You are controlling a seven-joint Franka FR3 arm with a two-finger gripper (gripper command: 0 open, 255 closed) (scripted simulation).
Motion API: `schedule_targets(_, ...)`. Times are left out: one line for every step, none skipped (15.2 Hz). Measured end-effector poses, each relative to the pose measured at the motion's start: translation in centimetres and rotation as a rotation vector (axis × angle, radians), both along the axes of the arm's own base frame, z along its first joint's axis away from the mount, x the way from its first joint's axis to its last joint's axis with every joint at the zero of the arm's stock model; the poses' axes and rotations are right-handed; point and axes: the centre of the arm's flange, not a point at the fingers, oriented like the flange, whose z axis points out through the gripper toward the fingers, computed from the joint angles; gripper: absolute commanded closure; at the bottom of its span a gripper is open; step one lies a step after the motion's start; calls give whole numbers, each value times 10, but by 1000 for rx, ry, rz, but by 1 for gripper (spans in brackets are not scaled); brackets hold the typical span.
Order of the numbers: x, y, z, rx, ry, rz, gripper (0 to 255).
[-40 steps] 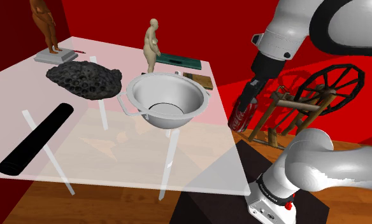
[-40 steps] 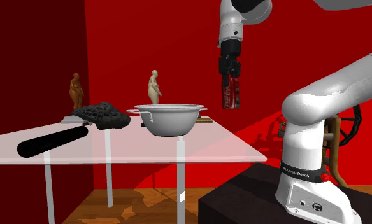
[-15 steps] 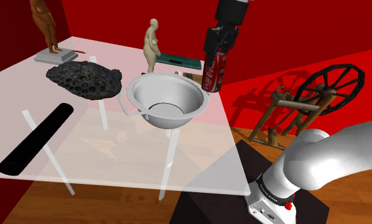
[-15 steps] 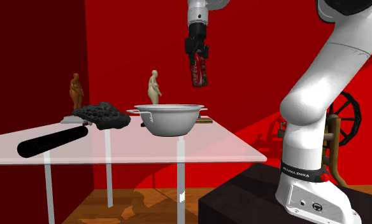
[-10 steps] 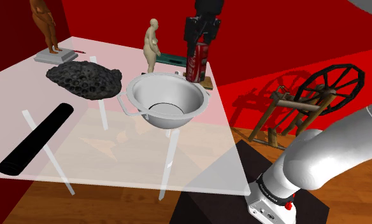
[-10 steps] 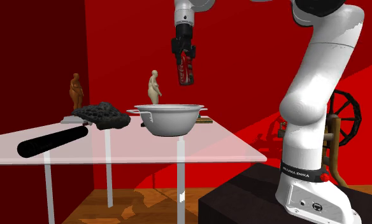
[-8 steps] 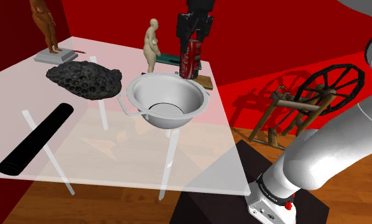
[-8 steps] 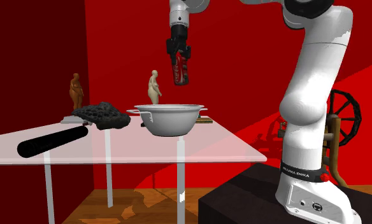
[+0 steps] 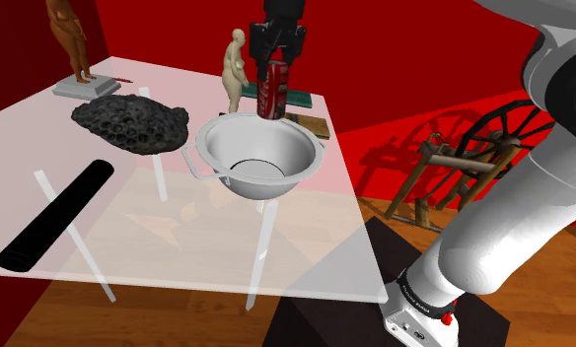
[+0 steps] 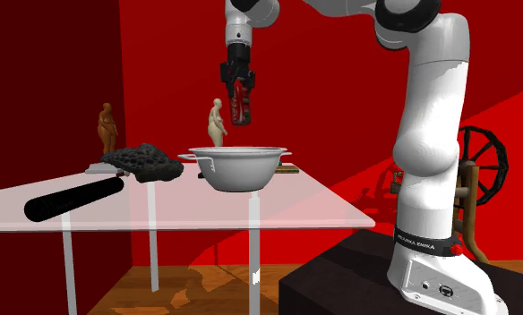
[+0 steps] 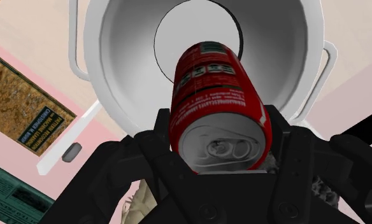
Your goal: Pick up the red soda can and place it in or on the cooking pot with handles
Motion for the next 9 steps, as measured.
schedule_targets(1,0,-5,0,0,0,255)
schedule_targets(0,1,-10,0,0,0,255)
schedule_targets(-1,1,-15,0,0,0,255)
schedule_targets(0,1,-20,0,0,0,255)
schedule_targets(0,1,-25,0,0,0,255)
schedule_targets(-1,1,-31,0,0,0,255)
schedule_targets(-1,1,-36,0,0,0,255)
schedule_targets(0,0,-42,0,0,0,255)
schedule_targets(0,-1,-47,0,0,0,255)
